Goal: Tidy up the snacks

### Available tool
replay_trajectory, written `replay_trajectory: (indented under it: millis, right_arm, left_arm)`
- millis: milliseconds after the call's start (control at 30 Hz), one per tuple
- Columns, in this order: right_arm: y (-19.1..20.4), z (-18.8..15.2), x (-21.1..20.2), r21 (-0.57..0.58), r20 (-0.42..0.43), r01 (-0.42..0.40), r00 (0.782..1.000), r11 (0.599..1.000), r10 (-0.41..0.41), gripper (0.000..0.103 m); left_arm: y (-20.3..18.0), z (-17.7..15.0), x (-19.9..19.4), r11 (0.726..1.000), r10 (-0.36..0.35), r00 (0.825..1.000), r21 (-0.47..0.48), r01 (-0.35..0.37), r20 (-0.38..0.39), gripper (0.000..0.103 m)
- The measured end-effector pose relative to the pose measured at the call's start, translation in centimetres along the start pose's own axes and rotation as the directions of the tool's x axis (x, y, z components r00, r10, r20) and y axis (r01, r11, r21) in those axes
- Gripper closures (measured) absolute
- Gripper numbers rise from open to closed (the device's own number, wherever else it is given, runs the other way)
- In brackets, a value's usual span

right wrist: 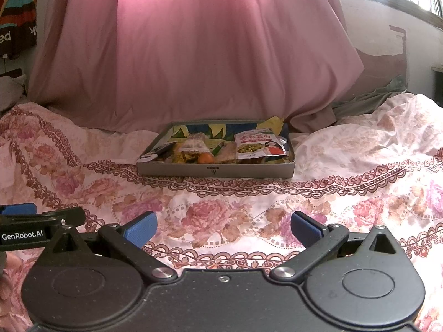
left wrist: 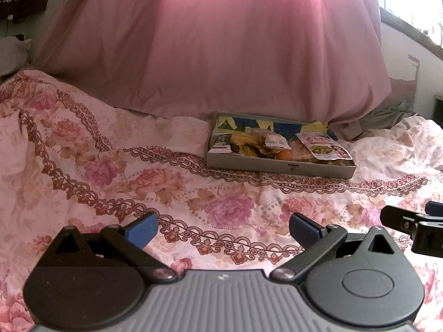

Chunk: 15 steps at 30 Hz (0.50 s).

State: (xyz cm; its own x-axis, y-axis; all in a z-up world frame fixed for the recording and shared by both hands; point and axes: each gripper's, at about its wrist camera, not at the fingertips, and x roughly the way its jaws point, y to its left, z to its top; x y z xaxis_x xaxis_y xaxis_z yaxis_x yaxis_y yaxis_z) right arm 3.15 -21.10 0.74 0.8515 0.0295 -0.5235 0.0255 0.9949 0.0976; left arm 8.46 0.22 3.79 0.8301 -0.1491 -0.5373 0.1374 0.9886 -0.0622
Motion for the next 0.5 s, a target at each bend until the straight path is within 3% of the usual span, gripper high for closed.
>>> replay_trajectory:
  millis: [500]
  right_arm:
    - [-0.03, 0.00, 0.01, 0.000, -0.001, 0.001, 1.000, 1.000, -0.001, 0.001]
  left_arm:
    - [0.13, 0.02, -0.08, 1.000, 0.002, 1.000, 0.000, -0.002, 0.002, 0.000]
